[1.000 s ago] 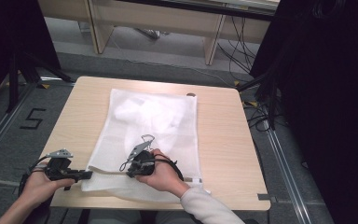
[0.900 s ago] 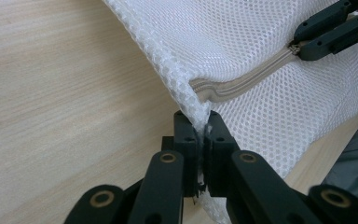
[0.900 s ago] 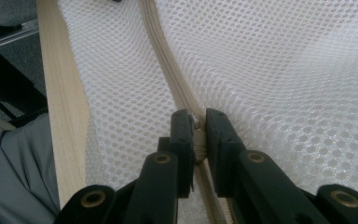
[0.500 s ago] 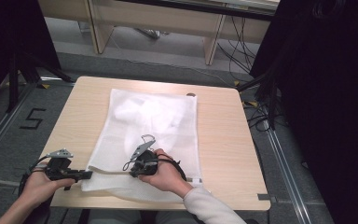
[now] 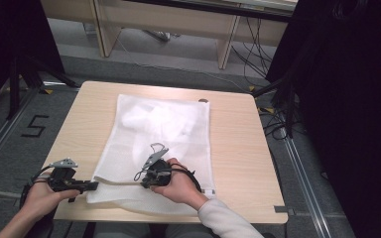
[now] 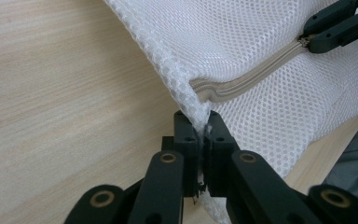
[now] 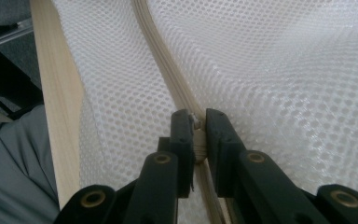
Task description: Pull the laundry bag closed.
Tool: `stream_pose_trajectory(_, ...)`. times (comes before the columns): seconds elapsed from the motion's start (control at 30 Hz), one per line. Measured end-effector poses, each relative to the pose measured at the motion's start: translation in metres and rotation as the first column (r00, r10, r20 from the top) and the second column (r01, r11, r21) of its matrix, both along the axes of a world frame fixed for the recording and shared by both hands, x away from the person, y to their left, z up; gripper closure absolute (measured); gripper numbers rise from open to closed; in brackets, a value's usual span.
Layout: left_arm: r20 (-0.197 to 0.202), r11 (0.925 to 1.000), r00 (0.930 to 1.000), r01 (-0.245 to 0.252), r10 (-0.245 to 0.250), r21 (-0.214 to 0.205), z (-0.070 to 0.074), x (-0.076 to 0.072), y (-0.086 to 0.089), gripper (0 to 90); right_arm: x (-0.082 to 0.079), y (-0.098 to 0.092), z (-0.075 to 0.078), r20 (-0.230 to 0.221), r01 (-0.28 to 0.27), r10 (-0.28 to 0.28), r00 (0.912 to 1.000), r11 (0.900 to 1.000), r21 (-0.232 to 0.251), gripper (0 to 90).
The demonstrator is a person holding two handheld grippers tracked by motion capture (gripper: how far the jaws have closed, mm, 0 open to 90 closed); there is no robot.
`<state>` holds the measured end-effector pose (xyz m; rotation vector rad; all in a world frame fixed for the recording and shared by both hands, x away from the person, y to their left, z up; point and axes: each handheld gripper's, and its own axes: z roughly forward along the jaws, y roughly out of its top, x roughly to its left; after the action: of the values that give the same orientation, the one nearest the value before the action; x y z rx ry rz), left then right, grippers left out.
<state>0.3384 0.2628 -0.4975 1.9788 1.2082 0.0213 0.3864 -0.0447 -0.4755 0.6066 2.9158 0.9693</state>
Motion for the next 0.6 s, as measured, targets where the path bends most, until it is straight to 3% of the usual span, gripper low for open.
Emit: stream_pose_trajectory(0.6, 0.001, 0.9999, 1.0, -0.009, 0.009, 0.005, 0.0, 0.0, 0.0, 85.4, 0.002, -0.012, 0.001, 0.002, 0.015, -0.015, 0.9999, 0.9999, -0.008, 82.6)
